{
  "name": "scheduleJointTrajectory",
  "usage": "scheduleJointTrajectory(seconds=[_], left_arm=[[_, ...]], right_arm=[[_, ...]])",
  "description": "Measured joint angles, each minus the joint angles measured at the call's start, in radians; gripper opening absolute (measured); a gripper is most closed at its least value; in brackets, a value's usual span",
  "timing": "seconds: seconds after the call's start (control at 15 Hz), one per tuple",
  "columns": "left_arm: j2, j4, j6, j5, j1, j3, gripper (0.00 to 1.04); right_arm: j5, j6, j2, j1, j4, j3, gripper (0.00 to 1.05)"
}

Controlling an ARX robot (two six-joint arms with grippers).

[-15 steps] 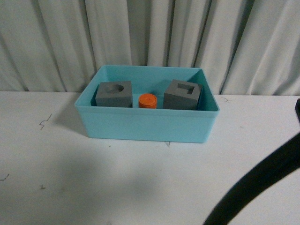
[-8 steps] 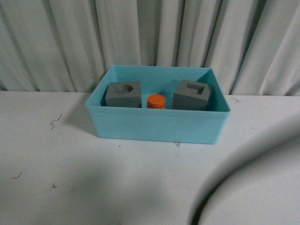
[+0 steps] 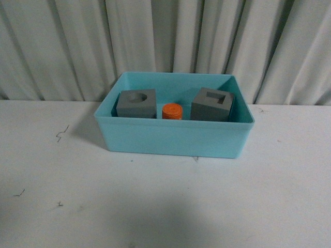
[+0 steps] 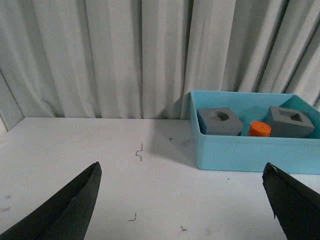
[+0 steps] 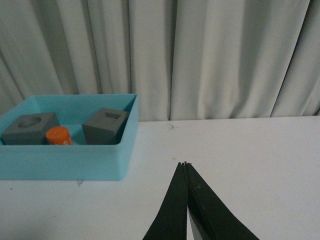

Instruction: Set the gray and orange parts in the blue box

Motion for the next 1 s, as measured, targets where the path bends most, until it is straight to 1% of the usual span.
scheduleJointTrajectory(seconds=[0.13, 0.27, 0.33, 0.4, 0.53, 0.8, 0.87, 0.93, 1.0], left_arm=[[0.000, 0.000, 0.000, 0.000, 0.000, 0.000, 0.98], [0.000, 0.000, 0.000, 0.000, 0.000, 0.000, 0.98], [0.000, 0.000, 0.000, -0.001, 0.000, 0.000, 0.98], [0.000, 0.000, 0.000, 0.000, 0.000, 0.000, 0.98], [0.000, 0.000, 0.000, 0.000, 0.000, 0.000, 0.98], [0.000, 0.000, 0.000, 0.000, 0.000, 0.000, 0.98], [0.000, 0.000, 0.000, -0.001, 0.000, 0.000, 0.98], [0.000, 0.000, 0.000, -0.001, 0.000, 0.000, 0.98], [0.000, 0.000, 0.000, 0.000, 0.000, 0.000, 0.98]], right_arm=[[-0.063, 0.000, -0.113, -0.066, -0.094, 0.000, 0.02], [-0.103, 0.000, -0.167, -0.102, -0.151, 0.000, 0.02], [-0.178, 0.000, -0.203, -0.157, -0.187, 0.000, 0.02], [-0.217, 0.000, -0.226, -0.229, -0.205, 0.000, 0.02], [-0.235, 0.000, -0.266, -0.232, -0.247, 0.000, 0.02], [-0.235, 0.000, -0.316, -0.232, -0.301, 0.000, 0.02], [-0.237, 0.000, -0.422, -0.232, -0.459, 0.000, 0.02], [-0.236, 0.000, -0.474, -0.232, -0.474, 0.000, 0.02], [-0.236, 0.000, -0.483, -0.232, -0.458, 0.004, 0.02]])
